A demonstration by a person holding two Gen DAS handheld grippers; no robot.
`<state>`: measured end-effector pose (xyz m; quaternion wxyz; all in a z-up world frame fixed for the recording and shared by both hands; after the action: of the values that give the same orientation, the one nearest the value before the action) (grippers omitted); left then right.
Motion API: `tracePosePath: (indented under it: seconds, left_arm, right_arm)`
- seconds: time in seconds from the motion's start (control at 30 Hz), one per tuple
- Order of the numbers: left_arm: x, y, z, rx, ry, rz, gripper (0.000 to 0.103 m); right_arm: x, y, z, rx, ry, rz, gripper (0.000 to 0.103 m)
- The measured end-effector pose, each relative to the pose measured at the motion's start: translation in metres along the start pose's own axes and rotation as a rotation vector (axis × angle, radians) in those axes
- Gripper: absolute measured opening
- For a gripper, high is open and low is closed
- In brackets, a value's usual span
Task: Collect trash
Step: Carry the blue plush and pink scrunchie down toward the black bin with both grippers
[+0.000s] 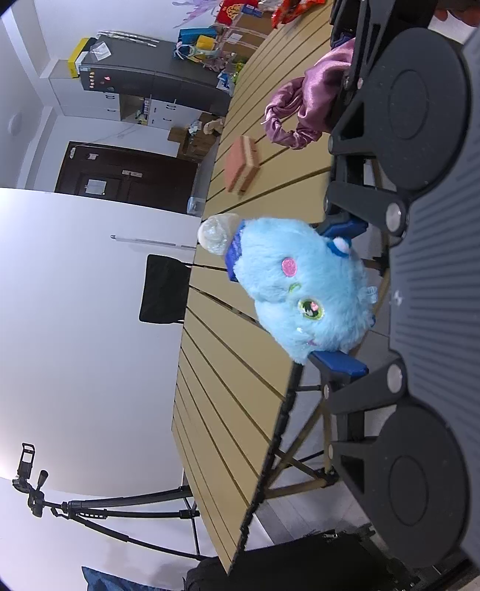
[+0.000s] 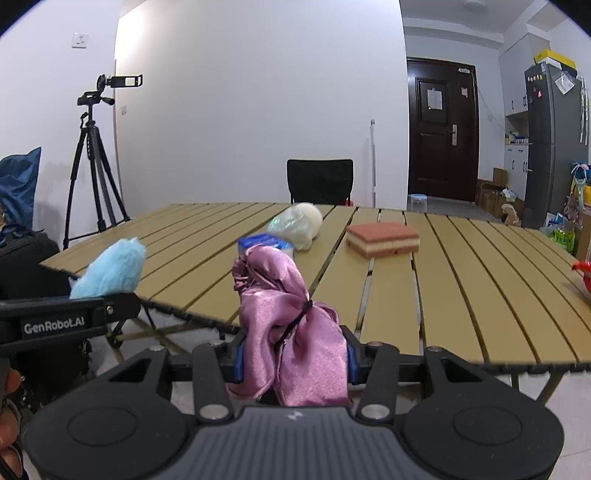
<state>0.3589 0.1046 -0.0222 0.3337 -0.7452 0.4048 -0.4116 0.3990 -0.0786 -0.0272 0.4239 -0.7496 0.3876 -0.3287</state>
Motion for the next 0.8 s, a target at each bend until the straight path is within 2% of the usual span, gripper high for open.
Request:
tracePosePath:
  seconds: [0.4,0.8]
  left_arm:
    - [-0.021,0.03,-0.035,-0.037,-0.019,0.017,0.06]
    - [-0.029,0.067,-0.066,-0.072,-0.023,0.094,0.06]
  right_arm:
    - [-0.032,0.042,-0.036,-0.06,-0.029,0.024,0.046]
    - [-0.064,0.085,-0.061,-0.139,-0.064,0.023,0.046]
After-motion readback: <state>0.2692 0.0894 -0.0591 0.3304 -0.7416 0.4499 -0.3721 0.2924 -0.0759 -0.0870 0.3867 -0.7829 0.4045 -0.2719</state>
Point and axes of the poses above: each gripper's, at about its wrist camera, not at the fingertips, and z roughly the way its jaws point, x to its right, y to its underside, the point moved 8 cm from there along z, roughly the way its jaws point, and after that the axes turned 15 degrees about -z, right-handed, at the moved point
